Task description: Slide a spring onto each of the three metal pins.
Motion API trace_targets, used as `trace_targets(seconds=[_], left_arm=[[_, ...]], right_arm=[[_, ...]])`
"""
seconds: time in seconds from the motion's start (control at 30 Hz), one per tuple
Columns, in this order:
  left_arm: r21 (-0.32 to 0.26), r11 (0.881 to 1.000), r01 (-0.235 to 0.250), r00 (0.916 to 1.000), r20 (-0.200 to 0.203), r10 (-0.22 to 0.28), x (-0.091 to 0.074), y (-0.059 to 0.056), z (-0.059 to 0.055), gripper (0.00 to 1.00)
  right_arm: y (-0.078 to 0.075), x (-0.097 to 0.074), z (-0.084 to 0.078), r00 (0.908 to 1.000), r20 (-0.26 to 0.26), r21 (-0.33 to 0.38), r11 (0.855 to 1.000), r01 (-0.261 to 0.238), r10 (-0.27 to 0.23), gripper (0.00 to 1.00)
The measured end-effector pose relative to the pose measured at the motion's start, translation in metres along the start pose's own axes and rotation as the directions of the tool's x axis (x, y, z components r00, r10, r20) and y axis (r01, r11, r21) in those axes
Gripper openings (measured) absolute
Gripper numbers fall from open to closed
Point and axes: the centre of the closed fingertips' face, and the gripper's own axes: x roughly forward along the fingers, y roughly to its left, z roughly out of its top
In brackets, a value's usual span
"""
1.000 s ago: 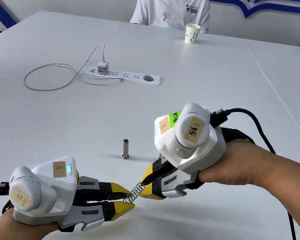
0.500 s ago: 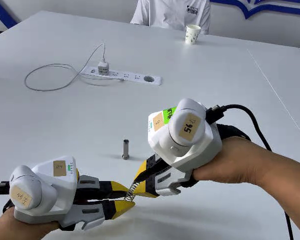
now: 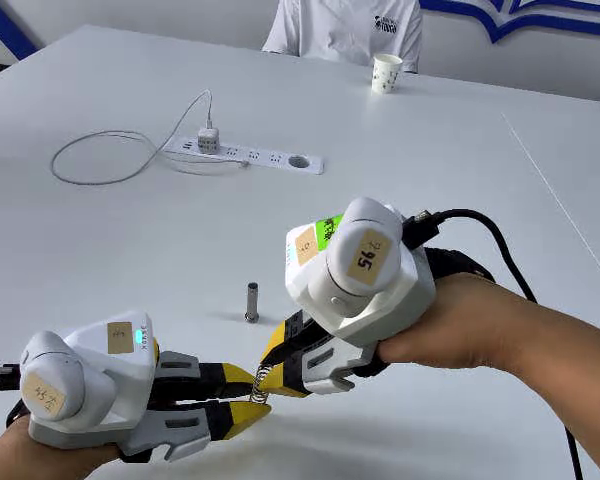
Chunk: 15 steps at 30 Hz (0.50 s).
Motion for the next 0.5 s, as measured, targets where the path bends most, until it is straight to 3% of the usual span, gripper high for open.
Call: trace_targets(seconds=[0.5], left_arm=[[-0.002,1.000,-0.006,1.0000,-0.003,0.006,-0.0009,0.0007,-0.0008,0.10]], right_arm=[[0.0006,0.0027,0.0003,0.9998,-0.018,-0.012,1.000,-0.004,0.004,0.12]])
